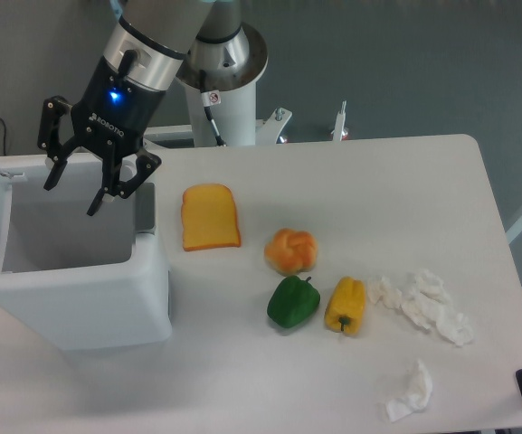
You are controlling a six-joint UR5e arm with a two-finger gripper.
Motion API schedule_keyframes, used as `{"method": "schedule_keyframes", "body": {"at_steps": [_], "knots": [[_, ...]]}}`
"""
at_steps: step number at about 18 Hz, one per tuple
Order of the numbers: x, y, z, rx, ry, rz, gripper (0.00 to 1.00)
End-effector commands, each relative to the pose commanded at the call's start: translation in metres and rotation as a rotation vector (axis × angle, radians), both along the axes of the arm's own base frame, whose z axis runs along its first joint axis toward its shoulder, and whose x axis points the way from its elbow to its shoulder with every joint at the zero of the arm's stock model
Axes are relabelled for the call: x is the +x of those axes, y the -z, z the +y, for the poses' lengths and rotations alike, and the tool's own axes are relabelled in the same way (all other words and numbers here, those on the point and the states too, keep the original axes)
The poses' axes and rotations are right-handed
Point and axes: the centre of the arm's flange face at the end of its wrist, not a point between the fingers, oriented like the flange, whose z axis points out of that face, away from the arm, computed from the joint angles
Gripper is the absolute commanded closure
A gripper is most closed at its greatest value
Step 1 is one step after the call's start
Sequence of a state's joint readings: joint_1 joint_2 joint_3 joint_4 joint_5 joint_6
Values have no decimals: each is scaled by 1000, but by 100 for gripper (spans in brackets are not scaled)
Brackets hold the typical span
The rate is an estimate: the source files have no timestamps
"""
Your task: Place the square bread in the trash can
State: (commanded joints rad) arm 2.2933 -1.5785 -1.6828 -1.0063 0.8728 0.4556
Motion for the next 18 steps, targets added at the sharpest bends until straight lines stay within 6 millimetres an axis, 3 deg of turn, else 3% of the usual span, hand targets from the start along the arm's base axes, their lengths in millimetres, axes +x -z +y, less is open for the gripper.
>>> {"method": "schedule_keyframes", "body": {"at_steps": [3, 4, 6, 8, 12, 18], "knots": [[1, -2, -1, 2, 0, 2, 27], [1, -3, -1, 5, 1, 5, 23], [-2, -4, 1, 8, 0, 8, 6], [-5, -4, 0, 10, -7, 9, 1], [-17, -11, -2, 21, -13, 41, 0], [-42, -20, 3, -48, -28, 248, 0]]}}
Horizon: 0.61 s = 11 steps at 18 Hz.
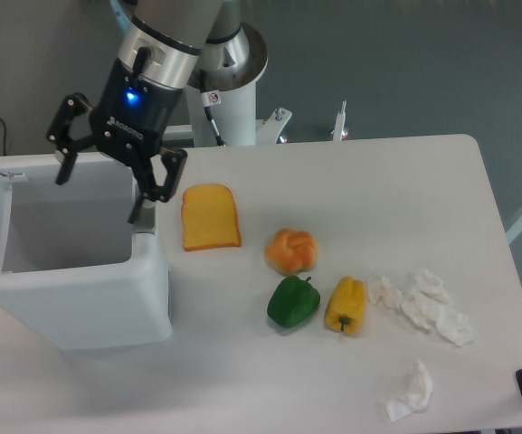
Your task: Place the square bread in the trash can
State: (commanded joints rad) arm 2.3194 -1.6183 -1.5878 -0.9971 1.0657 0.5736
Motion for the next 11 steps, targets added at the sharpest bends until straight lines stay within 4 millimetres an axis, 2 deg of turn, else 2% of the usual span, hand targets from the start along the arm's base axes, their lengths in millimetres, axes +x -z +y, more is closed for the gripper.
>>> {"method": "schedule_keyframes", "body": {"at_steps": [3, 7, 11], "knots": [[-14, 4, -3, -81, -13, 130, 0], [-24, 8, -9, -157, 80, 300, 0], [-46, 28, -8, -234, 98, 354, 0]]}}
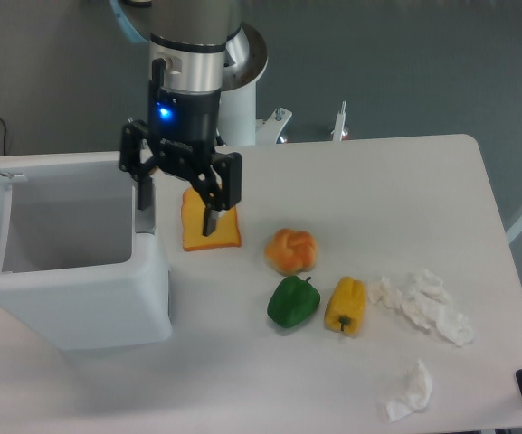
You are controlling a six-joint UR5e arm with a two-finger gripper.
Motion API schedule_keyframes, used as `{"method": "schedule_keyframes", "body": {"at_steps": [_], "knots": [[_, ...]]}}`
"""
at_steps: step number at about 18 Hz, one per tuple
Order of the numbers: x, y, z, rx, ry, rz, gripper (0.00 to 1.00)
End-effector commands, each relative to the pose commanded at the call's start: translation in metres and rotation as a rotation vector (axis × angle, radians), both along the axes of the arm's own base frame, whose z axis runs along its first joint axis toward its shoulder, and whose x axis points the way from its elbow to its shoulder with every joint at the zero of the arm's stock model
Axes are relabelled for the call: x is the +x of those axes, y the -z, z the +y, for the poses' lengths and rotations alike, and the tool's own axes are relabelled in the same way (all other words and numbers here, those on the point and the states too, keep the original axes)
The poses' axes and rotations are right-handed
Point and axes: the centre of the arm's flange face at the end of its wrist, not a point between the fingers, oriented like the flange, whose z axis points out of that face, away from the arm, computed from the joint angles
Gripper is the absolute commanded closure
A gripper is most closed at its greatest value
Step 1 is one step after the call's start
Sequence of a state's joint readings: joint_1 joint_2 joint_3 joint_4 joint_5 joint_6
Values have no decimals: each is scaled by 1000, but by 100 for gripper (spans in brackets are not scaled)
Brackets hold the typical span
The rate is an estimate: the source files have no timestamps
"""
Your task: Place the square bread in the trash can
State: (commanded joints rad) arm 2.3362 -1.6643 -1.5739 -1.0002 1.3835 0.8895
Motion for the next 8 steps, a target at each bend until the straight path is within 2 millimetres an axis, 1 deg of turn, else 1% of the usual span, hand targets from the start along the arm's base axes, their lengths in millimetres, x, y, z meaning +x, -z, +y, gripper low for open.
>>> {"method": "schedule_keyframes", "body": {"at_steps": [2, 5, 8], "knots": [[-8, 8, 2, -34, 19, 28, 0], [-27, 9, -8, -46, 9, 44, 0], [-30, 9, -12, -48, 0, 43, 0]]}}
